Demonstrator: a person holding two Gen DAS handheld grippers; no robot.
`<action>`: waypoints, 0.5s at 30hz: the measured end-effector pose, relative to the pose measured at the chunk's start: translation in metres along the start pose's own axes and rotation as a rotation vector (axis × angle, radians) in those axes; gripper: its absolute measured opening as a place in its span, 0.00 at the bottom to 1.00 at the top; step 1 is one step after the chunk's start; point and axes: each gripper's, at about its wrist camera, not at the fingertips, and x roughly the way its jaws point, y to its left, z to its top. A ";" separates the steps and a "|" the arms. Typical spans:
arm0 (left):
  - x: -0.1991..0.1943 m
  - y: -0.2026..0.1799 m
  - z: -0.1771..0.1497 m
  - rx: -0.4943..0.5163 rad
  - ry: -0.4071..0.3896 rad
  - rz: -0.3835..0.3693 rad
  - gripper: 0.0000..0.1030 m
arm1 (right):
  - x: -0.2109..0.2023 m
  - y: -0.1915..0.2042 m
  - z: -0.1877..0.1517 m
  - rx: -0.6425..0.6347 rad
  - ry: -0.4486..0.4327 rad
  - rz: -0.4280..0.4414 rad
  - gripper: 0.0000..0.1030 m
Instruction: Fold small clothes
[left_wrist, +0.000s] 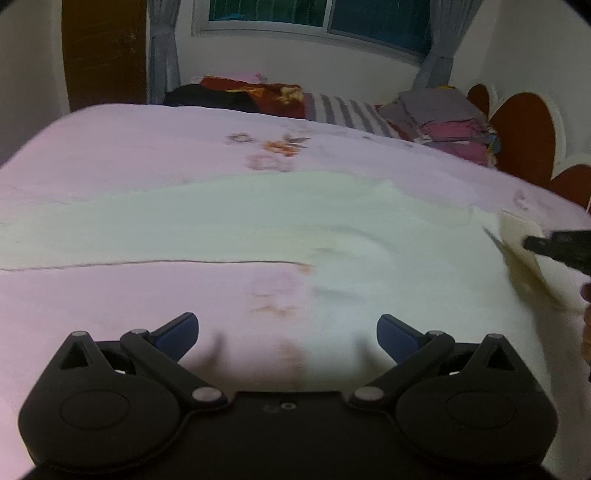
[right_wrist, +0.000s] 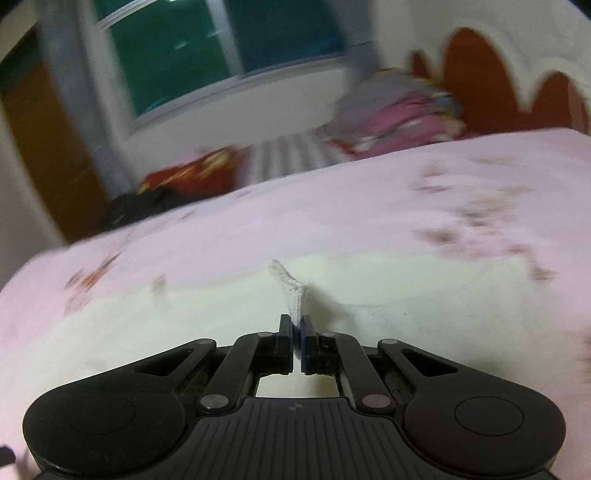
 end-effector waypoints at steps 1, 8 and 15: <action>-0.003 0.008 -0.001 0.003 -0.002 0.007 0.99 | 0.011 0.021 -0.008 -0.035 0.014 0.020 0.03; -0.010 0.035 0.004 -0.025 -0.003 0.036 0.99 | 0.063 0.085 -0.045 -0.163 0.121 0.087 0.23; 0.019 -0.013 0.027 -0.064 -0.023 -0.121 0.94 | 0.014 0.045 -0.039 -0.155 0.012 0.102 0.45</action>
